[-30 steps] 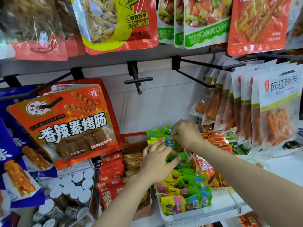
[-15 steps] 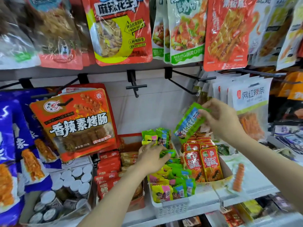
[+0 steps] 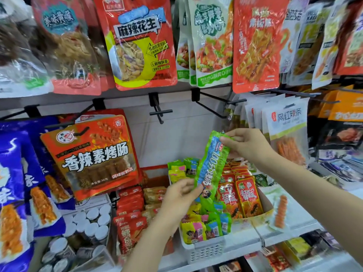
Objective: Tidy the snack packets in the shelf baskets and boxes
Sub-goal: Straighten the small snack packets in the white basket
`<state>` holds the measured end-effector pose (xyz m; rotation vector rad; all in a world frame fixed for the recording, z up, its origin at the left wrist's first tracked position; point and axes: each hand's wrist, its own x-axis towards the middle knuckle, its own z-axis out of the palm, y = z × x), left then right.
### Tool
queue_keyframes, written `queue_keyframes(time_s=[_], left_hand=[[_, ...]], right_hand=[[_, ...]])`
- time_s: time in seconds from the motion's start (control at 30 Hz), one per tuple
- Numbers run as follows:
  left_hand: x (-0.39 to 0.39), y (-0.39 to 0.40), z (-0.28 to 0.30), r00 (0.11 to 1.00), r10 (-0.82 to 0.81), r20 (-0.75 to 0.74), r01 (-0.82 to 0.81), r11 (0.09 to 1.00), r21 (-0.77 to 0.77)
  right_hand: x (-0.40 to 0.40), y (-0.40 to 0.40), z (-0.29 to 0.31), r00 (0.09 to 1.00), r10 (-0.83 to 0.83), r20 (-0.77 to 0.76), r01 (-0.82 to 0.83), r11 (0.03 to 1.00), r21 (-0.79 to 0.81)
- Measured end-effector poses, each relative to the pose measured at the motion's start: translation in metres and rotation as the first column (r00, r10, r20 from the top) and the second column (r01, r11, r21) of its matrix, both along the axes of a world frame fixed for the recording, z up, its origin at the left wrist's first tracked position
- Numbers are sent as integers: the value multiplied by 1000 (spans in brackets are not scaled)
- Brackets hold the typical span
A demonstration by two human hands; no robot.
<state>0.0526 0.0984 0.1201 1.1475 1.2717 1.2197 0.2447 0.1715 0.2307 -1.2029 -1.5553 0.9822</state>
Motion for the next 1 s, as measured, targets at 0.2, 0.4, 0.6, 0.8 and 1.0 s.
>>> queue_keyframes(time_s=[0.2, 0.4, 0.6, 0.8, 1.0], left_hand=[[-8, -10, -8, 984, 139, 111, -142, 990, 21], [-11, -14, -13, 960, 53, 276, -31, 996, -84], [-20, -6, -4, 670, -159, 725, 352, 928, -122], [-22, 4, 4, 429, -299, 852, 556, 831, 12], [-7, 13, 4, 945, -94, 314, 88, 996, 31]], right_hand=[[-8, 9, -11, 998, -64, -4, 64, 997, -32], [-16, 2, -20, 997, -75, -29, 74, 997, -14], [-22, -1, -13, 990, -27, -136, 21, 999, -46], [-21, 5, -11, 943, 67, -327, -92, 994, -62], [-6, 12, -8, 936, 131, -328, -219, 944, -248]])
